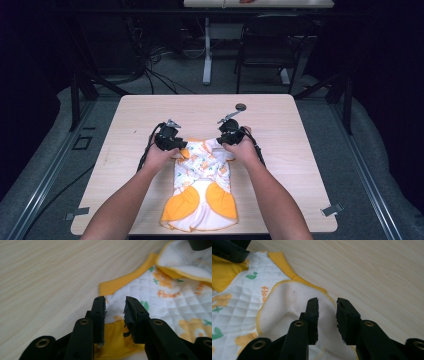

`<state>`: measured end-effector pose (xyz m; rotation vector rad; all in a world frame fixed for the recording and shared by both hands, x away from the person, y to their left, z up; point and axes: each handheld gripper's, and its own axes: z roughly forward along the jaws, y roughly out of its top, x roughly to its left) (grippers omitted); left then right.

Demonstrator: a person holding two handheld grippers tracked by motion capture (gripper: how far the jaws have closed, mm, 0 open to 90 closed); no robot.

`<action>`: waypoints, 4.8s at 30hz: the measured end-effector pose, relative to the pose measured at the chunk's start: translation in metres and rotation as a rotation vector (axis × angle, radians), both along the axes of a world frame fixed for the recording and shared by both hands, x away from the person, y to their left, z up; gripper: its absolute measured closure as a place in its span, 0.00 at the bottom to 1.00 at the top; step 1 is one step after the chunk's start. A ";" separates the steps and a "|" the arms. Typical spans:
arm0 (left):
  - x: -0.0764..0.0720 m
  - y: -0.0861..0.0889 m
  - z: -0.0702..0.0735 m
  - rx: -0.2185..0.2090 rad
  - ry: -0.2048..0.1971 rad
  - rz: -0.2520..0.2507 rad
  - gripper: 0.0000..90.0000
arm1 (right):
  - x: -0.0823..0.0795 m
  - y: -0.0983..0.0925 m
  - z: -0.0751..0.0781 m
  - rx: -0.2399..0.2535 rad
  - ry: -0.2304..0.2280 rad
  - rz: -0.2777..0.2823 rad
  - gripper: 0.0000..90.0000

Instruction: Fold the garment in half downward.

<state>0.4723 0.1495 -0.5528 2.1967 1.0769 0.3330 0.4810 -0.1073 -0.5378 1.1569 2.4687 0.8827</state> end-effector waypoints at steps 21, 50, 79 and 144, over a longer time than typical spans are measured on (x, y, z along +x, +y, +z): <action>-0.001 0.004 -0.015 0.020 0.054 -0.020 0.77 | 0.002 -0.001 -0.024 -0.005 0.122 -0.003 0.82; -0.007 0.010 0.026 -0.028 0.045 -0.050 0.95 | -0.011 -0.002 0.014 0.028 0.053 0.054 0.97; -0.009 0.018 0.094 -0.048 -0.146 -0.060 0.95 | -0.019 -0.002 0.095 -0.018 -0.177 0.124 0.98; -0.074 0.033 0.036 -0.143 -0.016 -0.102 0.89 | -0.085 -0.021 0.043 0.095 -0.036 0.159 0.91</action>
